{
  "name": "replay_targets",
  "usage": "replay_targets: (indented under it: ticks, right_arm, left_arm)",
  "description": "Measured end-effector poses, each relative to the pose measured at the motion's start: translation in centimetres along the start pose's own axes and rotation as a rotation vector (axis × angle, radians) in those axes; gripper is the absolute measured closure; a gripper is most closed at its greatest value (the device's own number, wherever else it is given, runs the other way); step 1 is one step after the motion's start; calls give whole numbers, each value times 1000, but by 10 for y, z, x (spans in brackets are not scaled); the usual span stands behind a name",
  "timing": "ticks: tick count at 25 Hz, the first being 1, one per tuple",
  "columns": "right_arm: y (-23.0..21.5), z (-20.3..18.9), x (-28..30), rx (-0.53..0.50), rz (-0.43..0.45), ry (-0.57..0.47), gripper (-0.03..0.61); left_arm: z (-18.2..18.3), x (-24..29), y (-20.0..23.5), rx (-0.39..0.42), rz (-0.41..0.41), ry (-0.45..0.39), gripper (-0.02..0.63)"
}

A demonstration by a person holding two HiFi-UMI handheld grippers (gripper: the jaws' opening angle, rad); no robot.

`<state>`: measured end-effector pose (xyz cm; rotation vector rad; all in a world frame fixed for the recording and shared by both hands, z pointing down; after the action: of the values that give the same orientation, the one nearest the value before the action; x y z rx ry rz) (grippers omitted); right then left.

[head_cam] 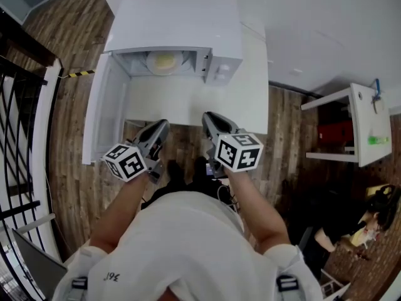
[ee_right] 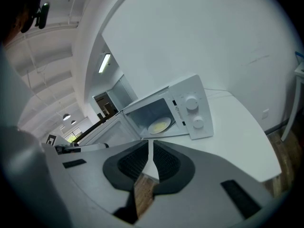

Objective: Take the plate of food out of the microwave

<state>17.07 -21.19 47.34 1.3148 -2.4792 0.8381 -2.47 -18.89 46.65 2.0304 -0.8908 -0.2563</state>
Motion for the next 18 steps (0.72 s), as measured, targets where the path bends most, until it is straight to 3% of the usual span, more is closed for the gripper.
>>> replay_targets:
  ticks: [10,18]
  right_arm:
    - [-13,41,64,-79,-19,-22,546]
    - [-25,52,115,-121,-54,11,546]
  left_arm:
    - [40,35,41,23,55,-12,606]
    - [63,59,72,24,125,-16,604]
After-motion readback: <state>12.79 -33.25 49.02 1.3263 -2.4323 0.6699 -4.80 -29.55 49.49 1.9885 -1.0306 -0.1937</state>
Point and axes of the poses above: the fingertips, and each gripper's own axes: x forward along the fingers, y to its left, z out of its top, the point moved 6 cm from there along -x, backward along the fingers, and after that the axes turned 8 degrees about -x, right-handed, at the moved point
